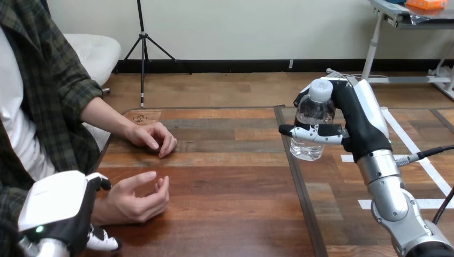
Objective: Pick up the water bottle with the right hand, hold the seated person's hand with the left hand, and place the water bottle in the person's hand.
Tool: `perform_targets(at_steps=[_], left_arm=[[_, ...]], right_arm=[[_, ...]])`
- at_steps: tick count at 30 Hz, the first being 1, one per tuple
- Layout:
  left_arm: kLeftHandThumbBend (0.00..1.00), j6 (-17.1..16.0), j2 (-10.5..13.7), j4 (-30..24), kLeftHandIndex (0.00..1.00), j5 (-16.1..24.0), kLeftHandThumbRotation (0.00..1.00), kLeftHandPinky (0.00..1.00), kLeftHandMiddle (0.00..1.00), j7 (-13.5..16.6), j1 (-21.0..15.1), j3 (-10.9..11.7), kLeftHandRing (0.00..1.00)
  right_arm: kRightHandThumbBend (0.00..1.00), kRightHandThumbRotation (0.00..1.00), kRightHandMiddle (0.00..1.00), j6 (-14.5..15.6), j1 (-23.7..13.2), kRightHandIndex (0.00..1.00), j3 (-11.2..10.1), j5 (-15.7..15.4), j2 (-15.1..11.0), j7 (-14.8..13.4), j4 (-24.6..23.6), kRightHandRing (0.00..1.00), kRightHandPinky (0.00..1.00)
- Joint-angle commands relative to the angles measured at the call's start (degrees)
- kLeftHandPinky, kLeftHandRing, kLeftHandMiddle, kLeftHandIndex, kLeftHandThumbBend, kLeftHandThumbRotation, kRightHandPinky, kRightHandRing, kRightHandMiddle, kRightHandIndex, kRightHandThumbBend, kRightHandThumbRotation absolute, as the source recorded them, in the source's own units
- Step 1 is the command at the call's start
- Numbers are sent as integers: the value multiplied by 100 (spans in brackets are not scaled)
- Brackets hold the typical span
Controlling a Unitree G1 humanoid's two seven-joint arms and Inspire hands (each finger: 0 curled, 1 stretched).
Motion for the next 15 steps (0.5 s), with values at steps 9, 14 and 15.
perform_targets(at_steps=[9, 14, 15], left_arm=[[98, 194, 175, 16, 69, 112, 0, 62, 72, -213, -395, -279, 67], [97, 279, 138, 94, 68, 84, 0, 60, 70, -231, -451, -340, 65], [96, 288, 139, 108, 68, 81, 0, 60, 69, -220, -458, -351, 65]], right_arm=[[75, 0, 44, -211, -327, 41, -72, 93, -15, -65, -201, 40, 37], [75, 0, 44, -220, -324, 41, -81, 119, -7, -42, -206, 40, 37], [75, 0, 44, -220, -323, 41, -81, 120, -7, -39, -207, 40, 37]])
